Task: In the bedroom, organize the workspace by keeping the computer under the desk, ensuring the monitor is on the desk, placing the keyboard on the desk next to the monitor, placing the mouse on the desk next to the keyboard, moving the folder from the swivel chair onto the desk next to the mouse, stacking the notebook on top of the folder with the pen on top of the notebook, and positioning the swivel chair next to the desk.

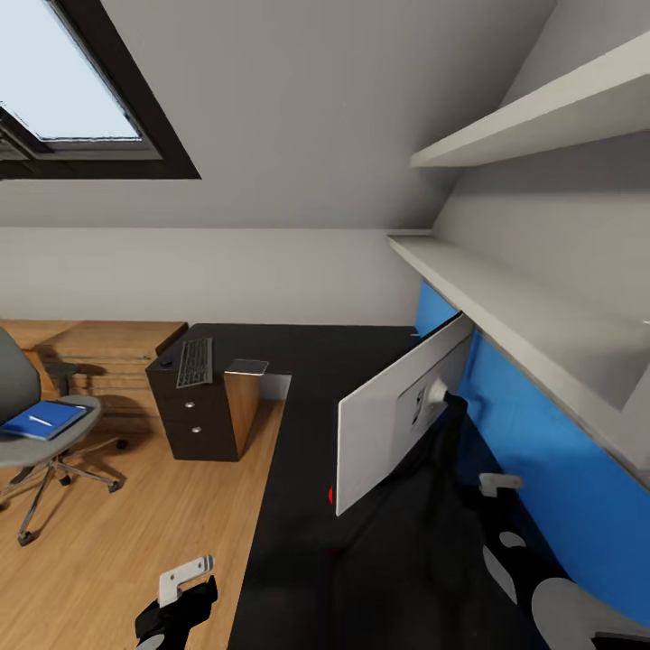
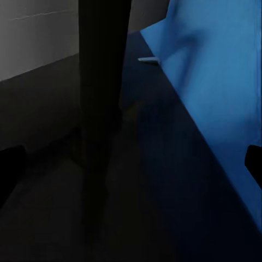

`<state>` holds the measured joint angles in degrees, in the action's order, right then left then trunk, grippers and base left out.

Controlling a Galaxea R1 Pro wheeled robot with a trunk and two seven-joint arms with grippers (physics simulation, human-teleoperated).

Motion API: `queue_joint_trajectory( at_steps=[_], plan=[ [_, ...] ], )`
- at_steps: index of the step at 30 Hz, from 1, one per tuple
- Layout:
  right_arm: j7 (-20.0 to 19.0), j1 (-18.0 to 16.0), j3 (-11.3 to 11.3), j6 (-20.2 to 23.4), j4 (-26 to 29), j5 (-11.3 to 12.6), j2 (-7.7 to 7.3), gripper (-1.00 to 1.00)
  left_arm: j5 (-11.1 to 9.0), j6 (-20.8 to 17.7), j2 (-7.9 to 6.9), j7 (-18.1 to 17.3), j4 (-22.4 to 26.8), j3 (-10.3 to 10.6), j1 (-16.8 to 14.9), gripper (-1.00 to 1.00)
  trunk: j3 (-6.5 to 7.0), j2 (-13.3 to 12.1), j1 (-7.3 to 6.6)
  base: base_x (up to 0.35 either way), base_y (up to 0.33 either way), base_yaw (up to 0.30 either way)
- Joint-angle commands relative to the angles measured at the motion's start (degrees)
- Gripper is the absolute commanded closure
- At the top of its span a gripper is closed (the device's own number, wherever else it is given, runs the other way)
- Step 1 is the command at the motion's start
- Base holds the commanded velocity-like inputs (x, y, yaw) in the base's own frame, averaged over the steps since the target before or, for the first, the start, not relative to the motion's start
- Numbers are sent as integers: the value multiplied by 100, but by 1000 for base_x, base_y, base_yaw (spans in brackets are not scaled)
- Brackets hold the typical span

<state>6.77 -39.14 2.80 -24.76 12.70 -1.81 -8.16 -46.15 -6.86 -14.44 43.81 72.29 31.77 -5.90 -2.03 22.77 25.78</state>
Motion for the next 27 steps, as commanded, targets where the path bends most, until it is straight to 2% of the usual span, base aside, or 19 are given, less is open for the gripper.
queue_joint_trajectory(
  at_steps=[1,6,9,10,12,13,14,17,18,19,20,21,23,25,26,27],
  plan=[
    [1,-6,29,-20,-6,-17,7,-100,-14,-26,-6,40,8,15,-8,-100,-14,14,0,-334,0,0],
    [20,-6,41,10,90,16,72,-100,-30,-18,-6,57,-30,8,-8,-100,-14,14,0,-334,21,0],
    [37,28,84,371,902,35,361,-100,-37,-10,-16,85,-50,-2,-8,-100,-14,14,0,-329,114,0],
    [39,49,87,514,1063,38,394,-100,-38,-10,-19,86,-57,-8,-8,-100,-14,14,0,-311,130,0],
    [43,265,90,1254,1816,45,486,-100,-41,-9,-25,87,-98,-52,-8,-100,-14,14,0,-269,117,0],
    [68,682,85,1991,2796,46,610,-100,-43,-9,-29,75,-128,-133,-8,-100,-14,14,0,-224,126,0],
    [84,808,84,2154,3076,41,664,-100,-45,-7,-30,72,-137,-155,-8,-100,-14,14,0,-222,139,0],
    [326,1638,72,3040,4702,7,1071,-100,-50,3,-48,50,-346,-225,-8,-100,-14,14,0,-232,190,0],
    [428,1839,59,3281,5077,0,1176,-100,-51,5,-55,47,-479,-234,-8,-100,-14,14,0,-227,234,0],
    [477,1911,45,3384,5212,-4,1217,-100,-51,6,-58,45,-554,-238,-8,-100,-14,14,0,-214,247,0],
    [576,2015,-7,3549,5412,-10,1278,-100,-52,7,-61,44,-717,-242,-8,-100,-14,14,0,-184,270,0],
    [740,2105,-162,3703,5587,-16,1336,-100,-55,11,-68,34,-987,-246,-8,-100,-14,14,0,-136,293,0],
    [964,2151,-370,3782,5678,-15,1375,-100,-58,14,-69,4,-1295,-248,-8,-100,-14,14,0,-82,306,0],
    [1246,2175,-621,3816,5732,-14,1412,-100,-55,19,-65,-142,-1625,-246,-8,-100,-14,14,0,-42,316,0],
    [1431,2184,-810,3821,5749,-13,1440,-100,-46,38,-61,-345,-1823,-246,-8,-100,-14,14,0,-24,320,0],
    [1515,2187,-904,3819,5755,-13,1452,-100,-42,60,-61,-473,-1907,-247,-8,-100,-14,14,0,-19,321,0]
  ],
)
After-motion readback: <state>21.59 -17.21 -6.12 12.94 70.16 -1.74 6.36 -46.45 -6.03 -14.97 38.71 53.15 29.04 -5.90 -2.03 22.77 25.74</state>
